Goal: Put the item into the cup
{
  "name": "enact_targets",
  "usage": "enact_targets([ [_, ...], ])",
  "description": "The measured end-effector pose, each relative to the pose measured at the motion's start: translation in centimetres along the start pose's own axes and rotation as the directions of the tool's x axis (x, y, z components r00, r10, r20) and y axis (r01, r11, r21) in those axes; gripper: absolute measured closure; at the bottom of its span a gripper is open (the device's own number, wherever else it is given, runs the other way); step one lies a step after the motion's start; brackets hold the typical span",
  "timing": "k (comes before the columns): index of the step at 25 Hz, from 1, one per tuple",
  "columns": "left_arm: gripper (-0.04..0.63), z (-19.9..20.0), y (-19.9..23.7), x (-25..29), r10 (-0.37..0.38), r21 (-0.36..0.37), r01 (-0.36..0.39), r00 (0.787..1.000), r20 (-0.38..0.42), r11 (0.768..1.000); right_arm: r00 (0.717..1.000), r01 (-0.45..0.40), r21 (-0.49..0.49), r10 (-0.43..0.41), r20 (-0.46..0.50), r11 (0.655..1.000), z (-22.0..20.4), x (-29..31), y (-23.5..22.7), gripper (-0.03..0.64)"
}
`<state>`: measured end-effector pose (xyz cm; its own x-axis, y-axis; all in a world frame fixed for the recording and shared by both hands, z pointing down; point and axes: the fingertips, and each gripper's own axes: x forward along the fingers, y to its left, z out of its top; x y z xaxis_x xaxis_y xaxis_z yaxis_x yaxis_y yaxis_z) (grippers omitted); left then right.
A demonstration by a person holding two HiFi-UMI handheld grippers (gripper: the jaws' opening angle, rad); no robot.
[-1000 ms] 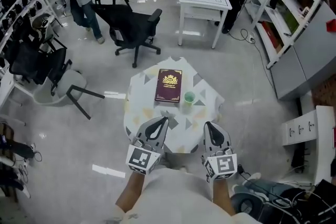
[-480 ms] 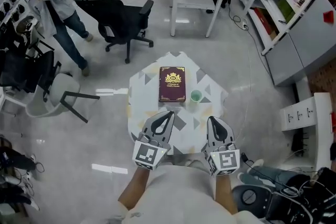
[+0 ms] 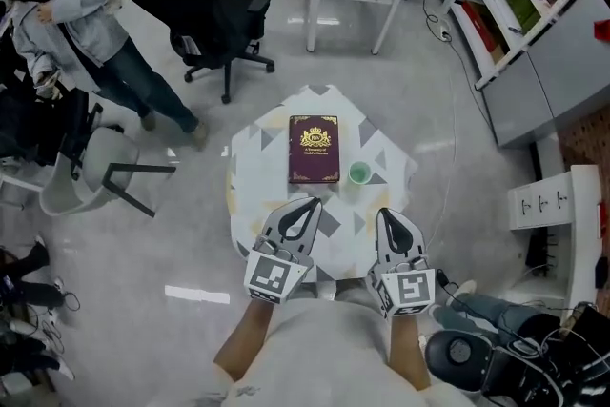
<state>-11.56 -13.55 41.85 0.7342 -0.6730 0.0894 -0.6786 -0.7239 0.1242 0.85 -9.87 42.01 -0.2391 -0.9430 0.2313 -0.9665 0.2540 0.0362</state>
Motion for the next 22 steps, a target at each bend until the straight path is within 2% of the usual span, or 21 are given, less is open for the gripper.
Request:
enact_targets([
  [5, 0.584, -1.4, 0.1, 2.1, 0.007, -0.005, -0.007, 1.000, -0.025, 1.000, 0.999, -0.028, 0.031, 0.028, -0.023, 0.999, -1.8, 1.5, -1.4, 0.609],
  [13, 0.584, -4.0, -0.2, 5.6, 0.051, -0.008, -0.052, 0.994, -0.099, 0.999, 0.991, -0.115, 0.066, 0.119, -0.058, 0.991, -3.8, 4.0, -3.9, 0.609],
  [22, 0.584, -6.3, -0.8, 9.6, 0.072, -0.015, -0.076, 0.985, -0.159, 0.997, 0.980, -0.160, 0.102, 0.170, -0.100, 0.982, -6.2, 6.3, -7.3, 0.609],
])
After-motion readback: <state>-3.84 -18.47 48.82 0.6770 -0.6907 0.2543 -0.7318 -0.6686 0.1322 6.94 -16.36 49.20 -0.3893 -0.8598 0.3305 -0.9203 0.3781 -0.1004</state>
